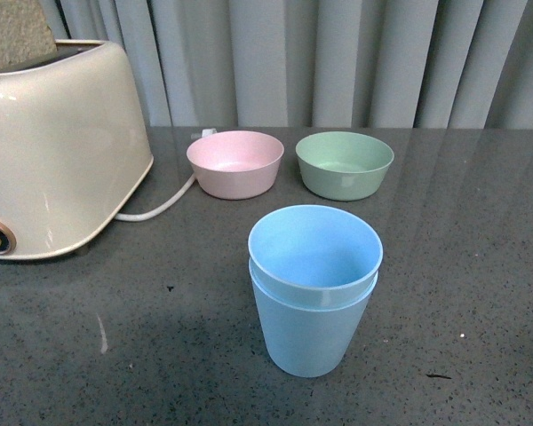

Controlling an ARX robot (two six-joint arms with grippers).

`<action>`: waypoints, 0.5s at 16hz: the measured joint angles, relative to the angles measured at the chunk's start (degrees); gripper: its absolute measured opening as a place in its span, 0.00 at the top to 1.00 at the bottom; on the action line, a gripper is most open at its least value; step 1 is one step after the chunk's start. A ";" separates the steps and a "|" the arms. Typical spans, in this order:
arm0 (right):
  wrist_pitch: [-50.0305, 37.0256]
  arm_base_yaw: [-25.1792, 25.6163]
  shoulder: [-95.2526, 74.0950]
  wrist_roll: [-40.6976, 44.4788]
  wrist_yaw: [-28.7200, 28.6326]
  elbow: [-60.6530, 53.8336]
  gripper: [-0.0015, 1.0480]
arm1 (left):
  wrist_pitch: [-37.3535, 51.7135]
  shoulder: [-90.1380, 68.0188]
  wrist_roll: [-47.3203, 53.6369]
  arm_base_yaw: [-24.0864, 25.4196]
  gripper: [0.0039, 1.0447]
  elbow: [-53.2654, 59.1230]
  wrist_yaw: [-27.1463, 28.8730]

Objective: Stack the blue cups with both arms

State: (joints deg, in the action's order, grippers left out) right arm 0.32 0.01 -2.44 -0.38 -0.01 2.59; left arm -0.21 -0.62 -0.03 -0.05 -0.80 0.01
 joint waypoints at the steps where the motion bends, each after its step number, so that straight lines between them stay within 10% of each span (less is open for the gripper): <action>1: -0.28 0.00 1.90 0.00 -0.02 -1.57 0.98 | 0.02 0.00 0.00 0.00 0.06 0.00 0.00; 8: -0.04 0.00 2.19 0.04 0.02 -1.86 0.98 | 0.00 0.00 0.02 0.00 0.06 0.00 0.00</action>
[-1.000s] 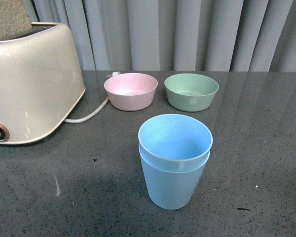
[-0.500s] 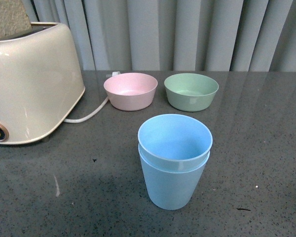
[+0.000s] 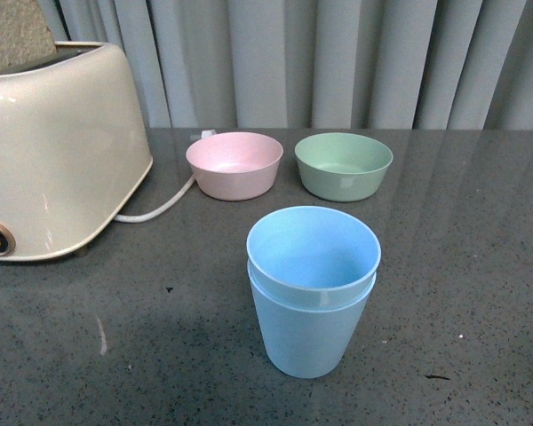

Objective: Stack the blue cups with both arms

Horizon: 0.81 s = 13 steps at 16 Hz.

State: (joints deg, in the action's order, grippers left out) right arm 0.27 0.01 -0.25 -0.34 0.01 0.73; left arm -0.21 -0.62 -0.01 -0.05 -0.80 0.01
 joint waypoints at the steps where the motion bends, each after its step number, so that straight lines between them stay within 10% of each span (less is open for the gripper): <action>1: 0.02 0.00 0.00 0.00 0.00 0.00 0.94 | 0.00 0.00 0.00 0.00 0.06 0.00 0.00; 8: 0.00 0.00 0.00 0.00 0.00 0.00 0.08 | 0.00 0.00 0.00 0.00 0.06 0.00 0.00; 13: 0.02 0.00 0.00 0.00 0.00 0.00 0.06 | 0.00 0.00 0.00 0.00 0.06 0.00 0.00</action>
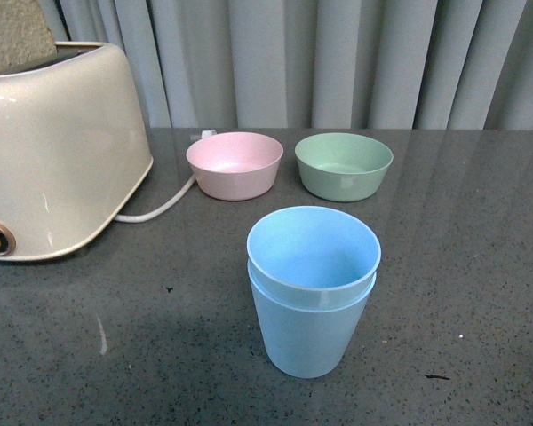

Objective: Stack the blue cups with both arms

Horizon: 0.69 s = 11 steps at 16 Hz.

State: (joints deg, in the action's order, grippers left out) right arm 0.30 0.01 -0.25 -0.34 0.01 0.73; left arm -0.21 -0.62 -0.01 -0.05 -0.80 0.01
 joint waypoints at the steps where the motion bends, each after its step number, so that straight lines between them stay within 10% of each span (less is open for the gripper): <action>1: -0.02 0.00 0.00 0.00 0.00 0.00 0.06 | 0.00 0.00 0.00 0.00 0.06 0.00 0.02; 11: 0.00 0.00 0.00 0.00 0.00 0.00 0.06 | 0.00 0.00 0.00 0.00 0.06 0.00 0.02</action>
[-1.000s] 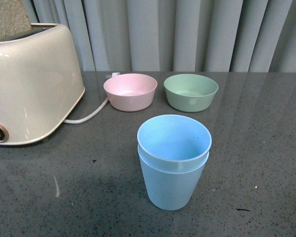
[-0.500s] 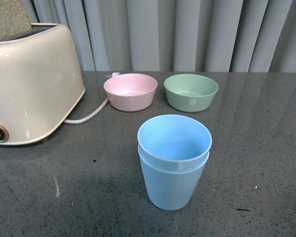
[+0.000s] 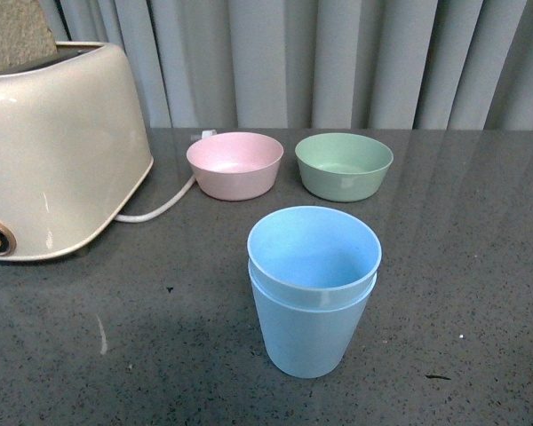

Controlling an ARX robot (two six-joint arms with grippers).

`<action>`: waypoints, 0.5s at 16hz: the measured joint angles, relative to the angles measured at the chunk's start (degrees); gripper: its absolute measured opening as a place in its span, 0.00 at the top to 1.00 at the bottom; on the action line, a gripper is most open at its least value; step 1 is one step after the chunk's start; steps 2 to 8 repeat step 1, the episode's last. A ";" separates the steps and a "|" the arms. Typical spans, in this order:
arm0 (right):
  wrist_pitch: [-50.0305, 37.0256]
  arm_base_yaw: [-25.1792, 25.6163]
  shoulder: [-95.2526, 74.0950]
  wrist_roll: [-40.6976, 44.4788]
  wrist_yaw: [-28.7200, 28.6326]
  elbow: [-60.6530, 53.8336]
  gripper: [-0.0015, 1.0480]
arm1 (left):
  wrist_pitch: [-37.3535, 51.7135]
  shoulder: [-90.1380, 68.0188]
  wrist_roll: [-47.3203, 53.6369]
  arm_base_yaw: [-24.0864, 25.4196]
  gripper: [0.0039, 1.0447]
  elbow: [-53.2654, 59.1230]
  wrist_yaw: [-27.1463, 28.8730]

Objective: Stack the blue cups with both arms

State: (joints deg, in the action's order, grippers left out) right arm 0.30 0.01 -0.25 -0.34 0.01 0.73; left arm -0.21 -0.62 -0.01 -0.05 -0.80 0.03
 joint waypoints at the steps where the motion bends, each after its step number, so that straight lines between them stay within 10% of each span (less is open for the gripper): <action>1: -0.02 0.00 0.00 0.00 0.00 0.00 0.06 | 0.00 0.00 0.00 0.00 0.06 0.00 -0.02; 8: -0.02 0.00 0.00 0.00 0.00 0.00 0.06 | 0.00 0.00 0.00 0.00 0.06 0.00 -0.02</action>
